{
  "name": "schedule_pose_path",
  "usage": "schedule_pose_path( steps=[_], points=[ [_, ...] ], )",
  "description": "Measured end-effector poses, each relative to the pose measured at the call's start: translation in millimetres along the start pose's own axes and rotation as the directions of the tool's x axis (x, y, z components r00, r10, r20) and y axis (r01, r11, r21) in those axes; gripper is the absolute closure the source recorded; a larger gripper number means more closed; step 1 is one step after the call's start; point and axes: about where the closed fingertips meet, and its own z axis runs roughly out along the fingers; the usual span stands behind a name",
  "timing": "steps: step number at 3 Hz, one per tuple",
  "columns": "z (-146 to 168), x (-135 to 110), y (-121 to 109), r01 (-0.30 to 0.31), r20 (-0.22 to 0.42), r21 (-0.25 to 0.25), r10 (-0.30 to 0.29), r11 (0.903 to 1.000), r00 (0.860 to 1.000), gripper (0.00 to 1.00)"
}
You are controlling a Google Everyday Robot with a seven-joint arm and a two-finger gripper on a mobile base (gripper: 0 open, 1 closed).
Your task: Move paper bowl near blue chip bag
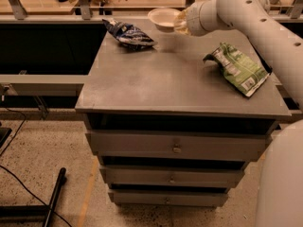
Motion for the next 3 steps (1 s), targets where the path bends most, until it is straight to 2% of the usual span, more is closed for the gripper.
schedule_pose_path(
  steps=[1, 2, 3],
  points=[
    [20.1, 2.5, 10.1, -0.014, -0.016, -0.040, 0.013, 0.9991, 1.000, 0.82],
    [32.7, 6.0, 26.1, -0.029, -0.039, -0.085, 0.026, 0.9960, 0.999, 0.59],
    [37.0, 1.3, 36.8, -0.071, -0.072, -0.113, 0.063, 0.9911, 0.995, 0.35]
  ],
)
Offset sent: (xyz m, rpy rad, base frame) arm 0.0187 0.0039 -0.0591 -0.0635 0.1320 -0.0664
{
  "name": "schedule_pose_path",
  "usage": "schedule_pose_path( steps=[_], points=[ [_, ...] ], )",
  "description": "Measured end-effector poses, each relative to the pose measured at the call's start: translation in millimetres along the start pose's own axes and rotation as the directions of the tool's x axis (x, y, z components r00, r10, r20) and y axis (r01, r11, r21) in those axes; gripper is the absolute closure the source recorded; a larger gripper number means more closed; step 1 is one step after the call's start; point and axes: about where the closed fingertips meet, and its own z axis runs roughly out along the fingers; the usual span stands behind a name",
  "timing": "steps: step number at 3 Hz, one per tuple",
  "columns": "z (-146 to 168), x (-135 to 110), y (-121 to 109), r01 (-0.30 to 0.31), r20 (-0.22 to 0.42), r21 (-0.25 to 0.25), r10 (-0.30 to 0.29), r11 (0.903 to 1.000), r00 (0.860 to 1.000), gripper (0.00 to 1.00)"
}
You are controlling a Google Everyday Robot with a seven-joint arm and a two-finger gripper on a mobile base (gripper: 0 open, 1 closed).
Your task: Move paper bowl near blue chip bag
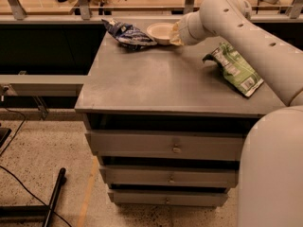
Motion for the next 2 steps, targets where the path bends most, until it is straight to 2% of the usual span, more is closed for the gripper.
schedule_pose_path(
  steps=[1, 2],
  points=[
    [-13.1, -12.1, 5.1, -0.088, 0.044, 0.033, 0.086, 0.9956, 0.995, 0.13],
    [-38.5, -28.4, -4.6, -0.146, 0.122, 0.086, 0.135, 0.9855, 0.983, 0.00]
  ],
)
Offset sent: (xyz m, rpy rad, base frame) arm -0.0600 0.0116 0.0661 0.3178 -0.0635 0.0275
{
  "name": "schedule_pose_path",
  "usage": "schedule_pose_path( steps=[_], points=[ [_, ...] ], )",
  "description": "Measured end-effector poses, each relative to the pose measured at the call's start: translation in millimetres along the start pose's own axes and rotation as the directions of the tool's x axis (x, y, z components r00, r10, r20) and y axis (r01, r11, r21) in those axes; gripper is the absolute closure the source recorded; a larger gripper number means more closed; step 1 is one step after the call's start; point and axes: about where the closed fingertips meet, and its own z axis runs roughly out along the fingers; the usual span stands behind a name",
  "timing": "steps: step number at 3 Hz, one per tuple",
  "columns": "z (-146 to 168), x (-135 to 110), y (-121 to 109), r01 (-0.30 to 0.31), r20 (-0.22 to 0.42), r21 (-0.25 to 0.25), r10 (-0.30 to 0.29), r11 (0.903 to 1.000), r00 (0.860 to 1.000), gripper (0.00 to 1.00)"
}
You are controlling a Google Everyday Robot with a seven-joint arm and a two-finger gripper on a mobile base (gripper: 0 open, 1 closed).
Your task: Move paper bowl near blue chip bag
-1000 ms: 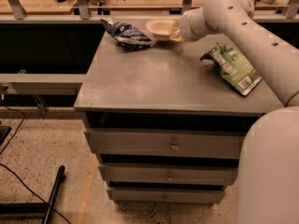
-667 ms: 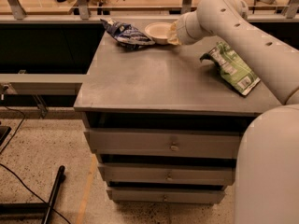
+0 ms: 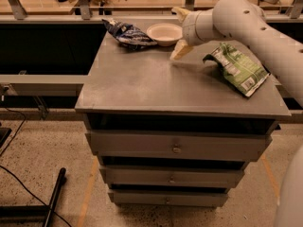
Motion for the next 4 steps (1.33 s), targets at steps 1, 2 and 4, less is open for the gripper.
schedule_pose_path(
  steps=[1, 2, 4],
  points=[
    [-39.0, -11.4, -22.5, -0.053, 0.065, 0.080, 0.047, 0.9954, 0.997, 0.04],
    [-72.4, -7.0, -36.5, -0.097, 0.068, 0.138, 0.088, 0.9857, 0.994, 0.00],
    [-111.1, 24.3, -38.9, -0.192, 0.058, 0.214, 0.184, 0.9577, 0.981, 0.00]
  ],
)
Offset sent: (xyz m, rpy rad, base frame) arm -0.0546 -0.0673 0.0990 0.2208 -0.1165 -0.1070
